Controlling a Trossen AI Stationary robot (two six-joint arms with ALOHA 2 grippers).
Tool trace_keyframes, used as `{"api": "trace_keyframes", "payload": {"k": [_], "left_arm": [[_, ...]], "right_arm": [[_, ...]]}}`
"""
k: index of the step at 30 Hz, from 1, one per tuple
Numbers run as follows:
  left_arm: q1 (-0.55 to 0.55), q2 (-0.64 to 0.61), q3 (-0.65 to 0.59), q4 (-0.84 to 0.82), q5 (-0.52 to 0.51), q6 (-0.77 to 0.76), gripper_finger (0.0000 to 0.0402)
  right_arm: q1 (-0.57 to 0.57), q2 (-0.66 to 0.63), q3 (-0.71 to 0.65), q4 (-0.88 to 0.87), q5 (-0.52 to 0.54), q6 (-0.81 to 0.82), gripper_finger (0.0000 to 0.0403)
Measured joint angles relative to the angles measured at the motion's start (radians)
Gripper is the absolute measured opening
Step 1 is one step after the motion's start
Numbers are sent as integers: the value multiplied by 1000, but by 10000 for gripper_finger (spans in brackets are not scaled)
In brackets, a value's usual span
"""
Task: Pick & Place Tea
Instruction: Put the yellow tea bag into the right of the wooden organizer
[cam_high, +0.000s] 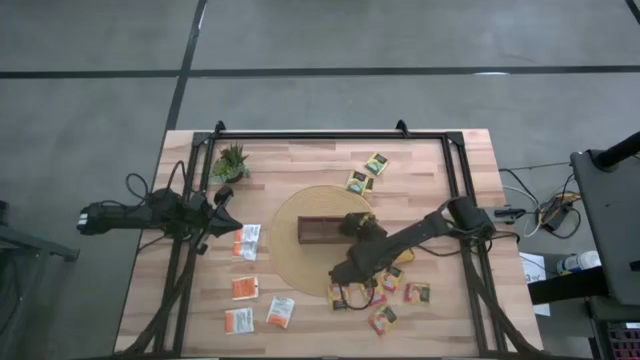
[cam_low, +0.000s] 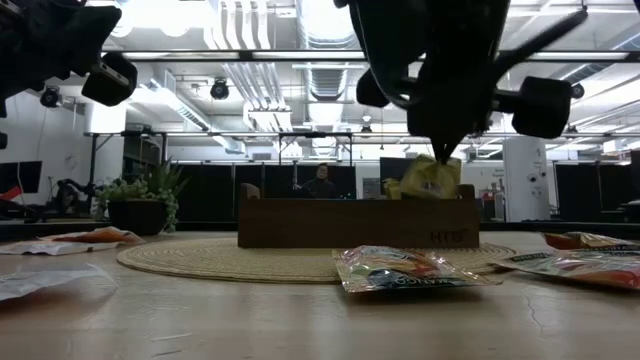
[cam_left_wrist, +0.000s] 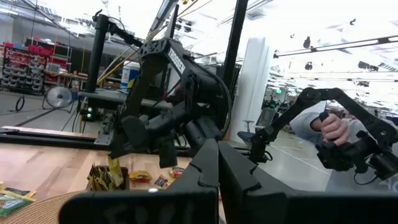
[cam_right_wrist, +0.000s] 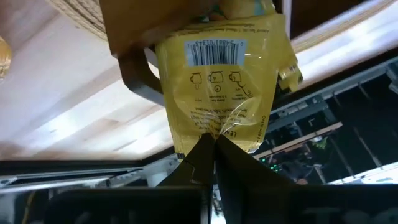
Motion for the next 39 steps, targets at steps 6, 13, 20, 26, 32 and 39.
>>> {"api": "trace_keyframes", "payload": {"k": [6, 13, 20, 26, 32, 39], "left_arm": [[0, 0, 0, 0, 0, 0, 0], [0, 0, 0, 0, 0, 0, 0], [0, 0, 0, 0, 0, 0, 0], [0, 0, 0, 0, 0, 0, 0], [0, 0, 0, 0, 0, 0, 0], [0, 0, 0, 0, 0, 0, 0]], "right_arm": [[2, 9, 0, 0, 18, -17, 8], [4, -4, 13, 0, 49, -12, 8], [4, -4, 12, 0, 45, -51, 9], [4, -4, 13, 0, -15, -73, 32], [4, -9, 13, 0, -20, -48, 97], [4, -58, 15, 0, -20, -17, 169]]}}
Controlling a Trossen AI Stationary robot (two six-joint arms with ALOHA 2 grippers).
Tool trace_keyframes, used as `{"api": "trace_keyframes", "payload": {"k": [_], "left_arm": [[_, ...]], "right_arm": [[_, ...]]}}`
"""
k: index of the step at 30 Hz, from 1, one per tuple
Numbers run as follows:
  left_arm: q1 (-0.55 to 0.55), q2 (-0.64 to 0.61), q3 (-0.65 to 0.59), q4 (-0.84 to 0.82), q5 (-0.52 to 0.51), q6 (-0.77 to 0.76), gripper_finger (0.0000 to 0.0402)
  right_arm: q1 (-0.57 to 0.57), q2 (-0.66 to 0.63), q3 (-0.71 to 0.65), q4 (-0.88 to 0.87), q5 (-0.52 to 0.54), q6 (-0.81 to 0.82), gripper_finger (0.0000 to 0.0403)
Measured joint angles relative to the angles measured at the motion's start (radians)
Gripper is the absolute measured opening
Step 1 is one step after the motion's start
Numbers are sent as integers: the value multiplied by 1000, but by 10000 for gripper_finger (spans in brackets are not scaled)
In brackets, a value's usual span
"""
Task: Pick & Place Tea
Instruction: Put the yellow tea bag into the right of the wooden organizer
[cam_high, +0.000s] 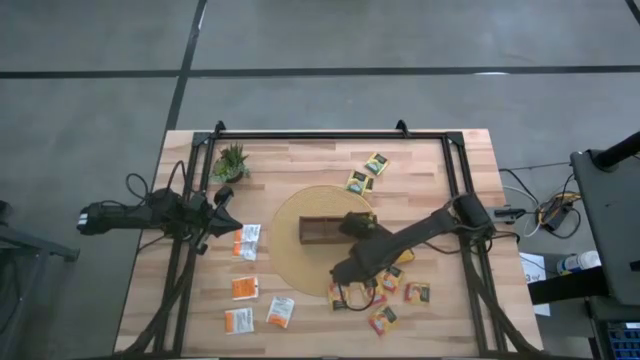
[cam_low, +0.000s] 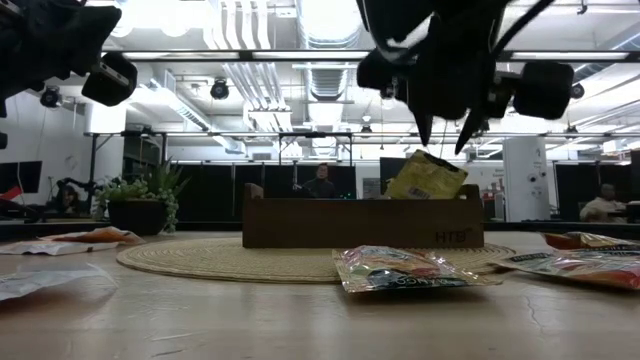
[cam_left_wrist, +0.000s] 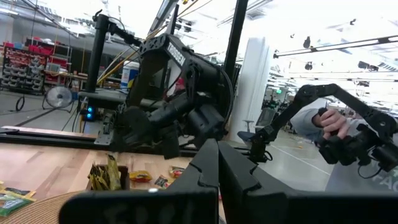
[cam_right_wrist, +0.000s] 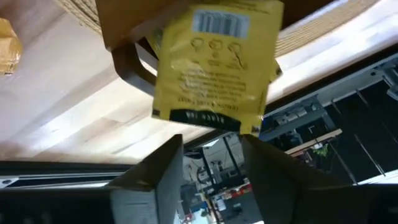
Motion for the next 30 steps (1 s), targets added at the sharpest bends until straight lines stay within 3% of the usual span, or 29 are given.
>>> {"api": "trace_keyframes", "payload": {"k": [4, 8, 12, 16, 21, 30], "left_arm": [[0, 0, 0, 0, 0, 0, 0], [0, 0, 0, 0, 0, 0, 0], [0, 0, 0, 0, 0, 0, 0], [0, 0, 0, 0, 0, 0, 0], [0, 0, 0, 0, 0, 0, 0], [0, 0, 0, 0, 0, 0, 0]], "right_arm": [[0, -41, 0, 0, 0, 22, 191], [-3, -99, 0, 1, -29, 151, 199], [-22, -194, -4, 28, -189, 313, 196], [-54, -314, -58, 176, -346, 497, 194], [-65, -511, -255, 488, -351, 605, 194], [-76, -833, -727, 1079, -351, 719, 194]]}}
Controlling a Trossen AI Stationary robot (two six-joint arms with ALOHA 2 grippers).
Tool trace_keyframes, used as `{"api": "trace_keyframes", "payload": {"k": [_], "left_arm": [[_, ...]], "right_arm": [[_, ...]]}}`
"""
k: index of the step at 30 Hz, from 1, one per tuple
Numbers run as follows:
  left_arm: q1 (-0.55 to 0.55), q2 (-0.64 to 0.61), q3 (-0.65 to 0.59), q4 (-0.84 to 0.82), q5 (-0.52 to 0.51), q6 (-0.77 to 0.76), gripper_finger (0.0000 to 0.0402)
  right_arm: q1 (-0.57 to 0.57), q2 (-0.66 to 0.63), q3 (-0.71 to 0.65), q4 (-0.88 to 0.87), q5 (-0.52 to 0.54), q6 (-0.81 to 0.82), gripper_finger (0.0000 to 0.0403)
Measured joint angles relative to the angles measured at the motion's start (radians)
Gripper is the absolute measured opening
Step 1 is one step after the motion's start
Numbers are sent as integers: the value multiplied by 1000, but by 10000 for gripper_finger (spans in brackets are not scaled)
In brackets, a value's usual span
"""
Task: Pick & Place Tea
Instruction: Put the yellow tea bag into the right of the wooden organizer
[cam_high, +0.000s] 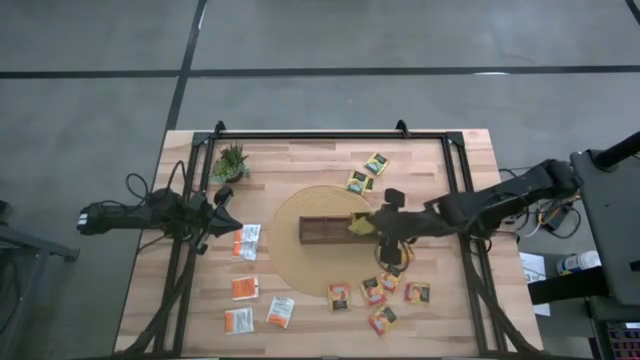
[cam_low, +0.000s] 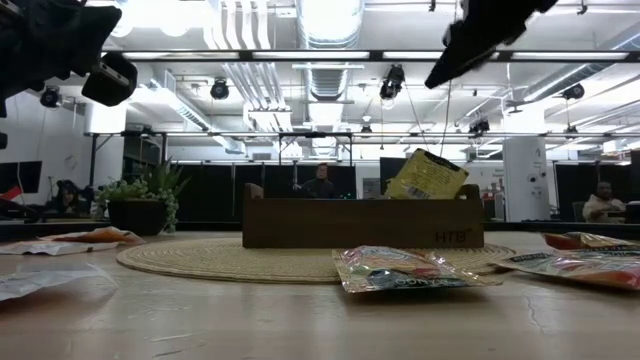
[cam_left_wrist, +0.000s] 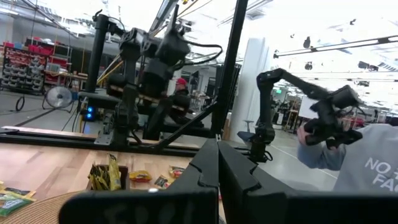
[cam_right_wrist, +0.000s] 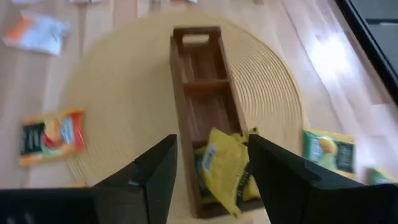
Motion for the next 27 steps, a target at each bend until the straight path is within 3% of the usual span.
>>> {"api": "trace_keyframes", "payload": {"k": [5, 10, 27], "left_arm": [[0, 0, 0, 0, 0, 0, 0], [0, 0, 0, 0, 0, 0, 0], [0, 0, 0, 0, 0, 0, 0]], "right_arm": [[0, -72, -194, 241, 35, 73, 194], [-10, -79, -297, 288, 99, 120, 186], [-27, -71, -395, 325, 126, 191, 130]]}}
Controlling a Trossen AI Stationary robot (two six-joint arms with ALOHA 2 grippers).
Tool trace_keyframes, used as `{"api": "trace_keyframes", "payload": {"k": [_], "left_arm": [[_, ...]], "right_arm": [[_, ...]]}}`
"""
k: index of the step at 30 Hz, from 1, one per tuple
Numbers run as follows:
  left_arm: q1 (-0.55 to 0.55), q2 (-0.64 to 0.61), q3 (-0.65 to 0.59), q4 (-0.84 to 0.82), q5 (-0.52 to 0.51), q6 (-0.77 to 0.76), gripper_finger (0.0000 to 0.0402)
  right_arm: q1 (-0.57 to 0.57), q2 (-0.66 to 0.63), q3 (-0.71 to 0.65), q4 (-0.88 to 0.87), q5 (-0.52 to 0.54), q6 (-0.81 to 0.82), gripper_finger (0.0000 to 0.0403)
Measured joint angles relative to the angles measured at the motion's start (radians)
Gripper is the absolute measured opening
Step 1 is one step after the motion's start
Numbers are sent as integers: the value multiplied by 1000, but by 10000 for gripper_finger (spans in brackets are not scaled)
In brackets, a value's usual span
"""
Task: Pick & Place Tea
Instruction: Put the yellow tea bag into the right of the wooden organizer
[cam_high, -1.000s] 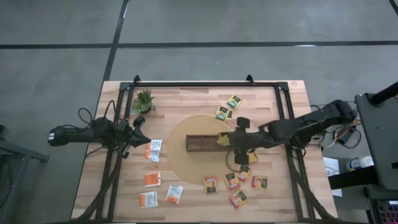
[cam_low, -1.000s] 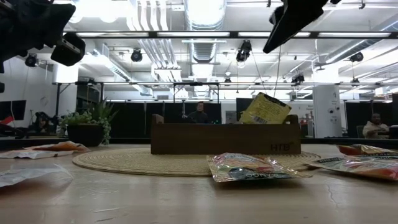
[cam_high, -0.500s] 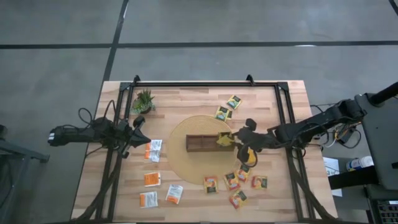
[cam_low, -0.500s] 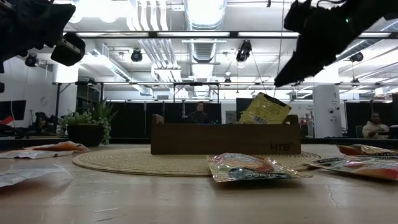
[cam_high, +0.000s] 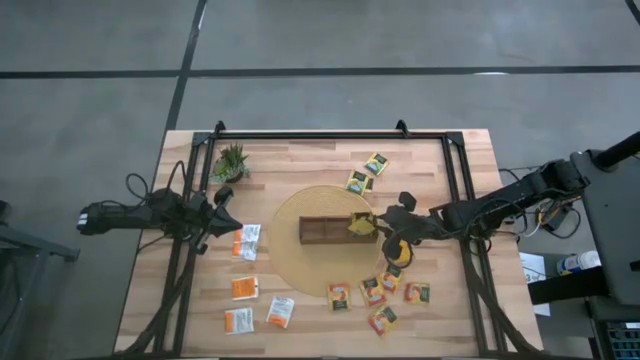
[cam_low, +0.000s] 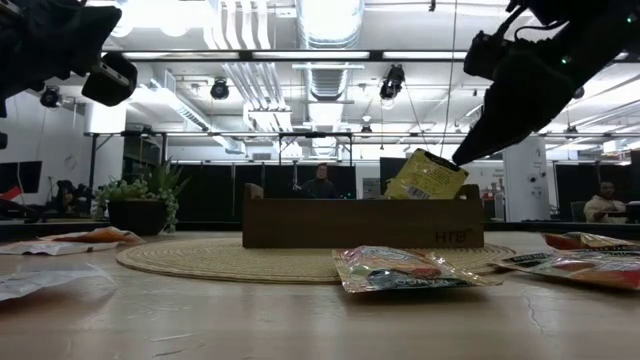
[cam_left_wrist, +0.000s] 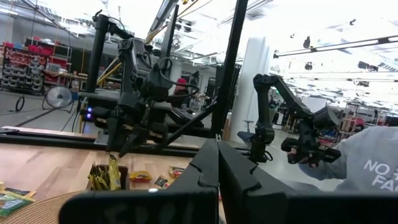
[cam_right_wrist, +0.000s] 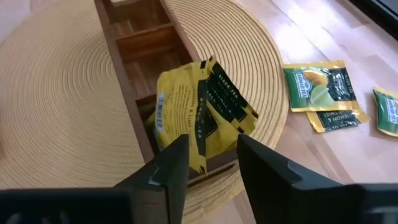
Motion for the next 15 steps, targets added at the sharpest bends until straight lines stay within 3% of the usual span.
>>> {"api": "trace_keyframes", "payload": {"k": [15], "left_arm": [[0, 0, 0, 0, 0, 0, 0]], "right_arm": [[-9, 1, -27, 53, -48, 0, 119]]}}
